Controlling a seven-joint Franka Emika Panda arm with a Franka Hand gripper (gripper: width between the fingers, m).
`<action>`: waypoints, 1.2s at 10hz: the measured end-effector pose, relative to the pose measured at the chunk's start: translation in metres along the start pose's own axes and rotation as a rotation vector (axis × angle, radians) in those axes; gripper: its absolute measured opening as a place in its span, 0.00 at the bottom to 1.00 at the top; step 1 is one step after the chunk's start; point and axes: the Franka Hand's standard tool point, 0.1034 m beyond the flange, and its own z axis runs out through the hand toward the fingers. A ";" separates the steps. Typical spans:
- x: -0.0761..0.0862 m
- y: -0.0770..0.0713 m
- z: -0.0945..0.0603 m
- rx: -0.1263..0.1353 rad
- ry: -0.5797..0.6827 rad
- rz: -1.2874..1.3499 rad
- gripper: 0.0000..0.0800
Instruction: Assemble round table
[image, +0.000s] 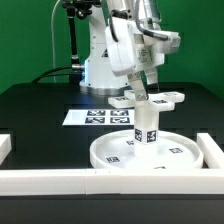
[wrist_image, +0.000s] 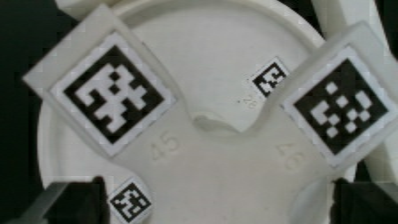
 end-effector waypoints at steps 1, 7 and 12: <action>-0.004 -0.001 -0.008 -0.004 -0.013 -0.036 0.80; -0.012 0.003 -0.017 -0.037 -0.019 -0.332 0.81; -0.021 0.006 -0.018 -0.125 -0.050 -0.893 0.81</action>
Offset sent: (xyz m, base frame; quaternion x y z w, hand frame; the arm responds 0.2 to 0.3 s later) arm 0.0000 0.0000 0.0000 0.0000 0.0000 -0.0650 0.9979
